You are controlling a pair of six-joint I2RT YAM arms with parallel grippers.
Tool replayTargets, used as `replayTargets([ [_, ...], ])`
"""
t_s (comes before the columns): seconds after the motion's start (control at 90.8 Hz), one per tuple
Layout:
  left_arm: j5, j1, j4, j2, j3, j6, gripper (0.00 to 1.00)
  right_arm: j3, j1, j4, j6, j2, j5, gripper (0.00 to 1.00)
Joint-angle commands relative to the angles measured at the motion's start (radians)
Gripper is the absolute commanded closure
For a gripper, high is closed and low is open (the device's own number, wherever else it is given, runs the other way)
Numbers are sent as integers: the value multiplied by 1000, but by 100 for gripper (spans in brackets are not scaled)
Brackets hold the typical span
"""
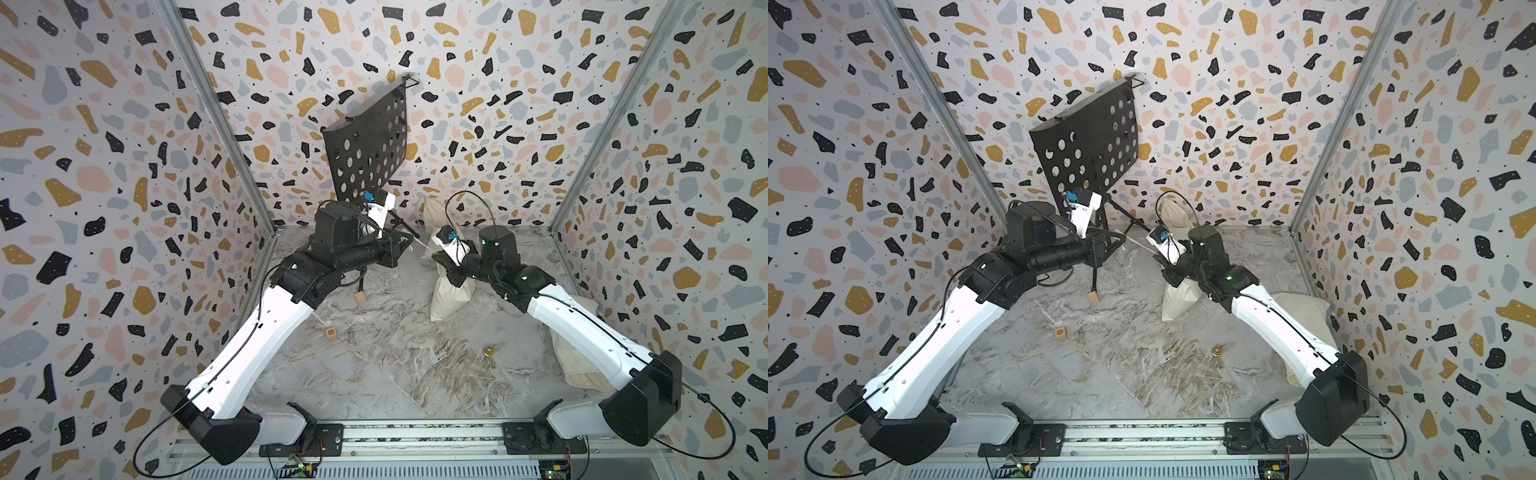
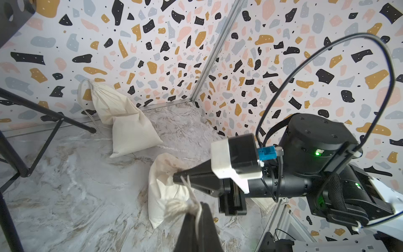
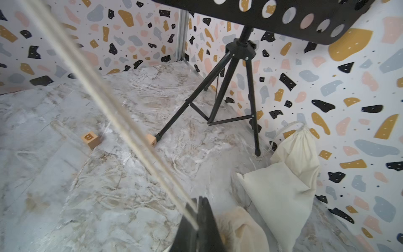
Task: Close the soil bag
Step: Frap the soil bag at the center of the board.
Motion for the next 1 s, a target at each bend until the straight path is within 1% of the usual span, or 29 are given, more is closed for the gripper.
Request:
replayTargets([
  [0.0, 10, 9, 131, -116, 141, 18, 100, -57, -77, -139, -7, 81, 141, 95],
  [0.11, 3, 9, 105, -144, 210, 37, 100, -48, -88, -161, -8, 134, 167, 91],
  [0.209, -40, 9, 59, -145, 293, 77, 100, -26, -87, -169, 1, 149, 145, 89],
  [0.297, -69, 10, 14, -125, 397, 104, 100, -16, -88, -153, 8, 149, 150, 82],
  [0.352, -48, 11, 14, -109, 447, 95, 100, -9, -87, -149, 8, 162, 180, 77],
  [0.385, -23, 11, 16, -96, 475, 86, 100, -1, -88, -153, 8, 173, 196, 77],
  [0.44, 4, 11, 2, -76, 516, 74, 100, 14, -86, -168, 10, 196, 221, 80],
  [0.506, -1, 11, -8, -69, 524, 77, 100, 23, -88, -177, 22, 224, 244, 82],
  [0.584, -39, 11, 2, -94, 479, 89, 100, 20, -88, -179, 34, 253, 263, 84],
  [0.65, -61, 11, 22, -121, 399, 86, 100, 23, -88, -189, 48, 265, 259, 86],
  [0.804, -105, 11, 83, -142, 154, 60, 100, -22, -75, -109, 89, 202, 115, 86],
  [0.903, -135, 11, 166, -133, -3, 23, 100, -33, -42, -87, 83, 168, 67, 81],
  [0.991, -128, 11, 189, -77, -55, 0, 100, -45, -27, -73, 78, 127, 9, 74],
])
